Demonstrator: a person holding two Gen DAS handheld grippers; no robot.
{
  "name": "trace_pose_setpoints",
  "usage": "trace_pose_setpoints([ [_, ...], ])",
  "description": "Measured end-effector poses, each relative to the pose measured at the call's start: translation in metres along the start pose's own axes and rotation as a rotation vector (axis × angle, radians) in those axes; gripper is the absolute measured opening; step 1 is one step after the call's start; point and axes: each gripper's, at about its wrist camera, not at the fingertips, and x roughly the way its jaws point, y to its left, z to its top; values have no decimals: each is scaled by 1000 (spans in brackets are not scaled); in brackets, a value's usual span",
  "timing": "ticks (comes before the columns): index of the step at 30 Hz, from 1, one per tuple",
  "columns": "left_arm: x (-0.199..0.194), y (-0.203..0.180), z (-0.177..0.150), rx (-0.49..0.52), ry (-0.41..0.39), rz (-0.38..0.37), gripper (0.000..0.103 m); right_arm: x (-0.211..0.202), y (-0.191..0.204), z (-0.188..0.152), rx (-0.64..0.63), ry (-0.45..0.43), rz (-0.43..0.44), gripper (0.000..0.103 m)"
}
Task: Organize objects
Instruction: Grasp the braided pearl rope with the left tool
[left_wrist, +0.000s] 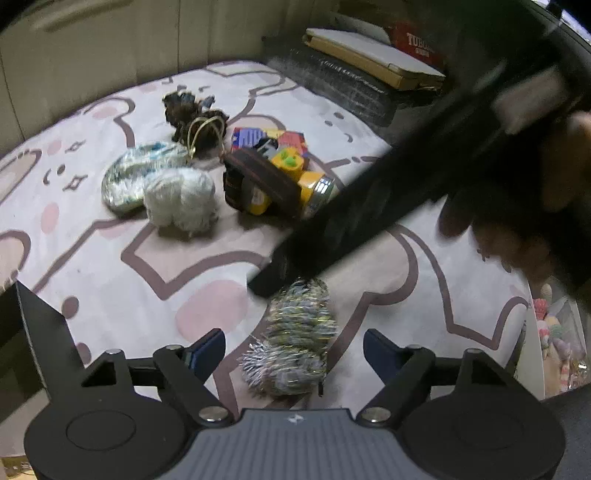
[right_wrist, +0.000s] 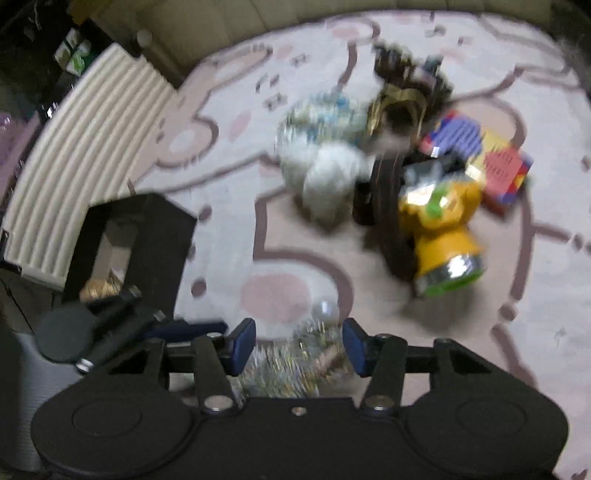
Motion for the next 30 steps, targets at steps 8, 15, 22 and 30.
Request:
trace_pose_setpoints([
  [8, 18, 2, -5, 5, 55, -16, 57, -32, -18, 15, -37, -177, -169, 52],
  [15, 26, 6, -9, -13, 93, -36, 39, -17, -39, 15, -89, -145, -299, 51],
  [22, 22, 14, -9, -62, 104, -69, 35, -4, -43, 19, -79, -126, -264, 50],
  [30, 13, 23, -23, -85, 178, -78, 35, 25, -37, 25, -123, -65, -304, 50],
])
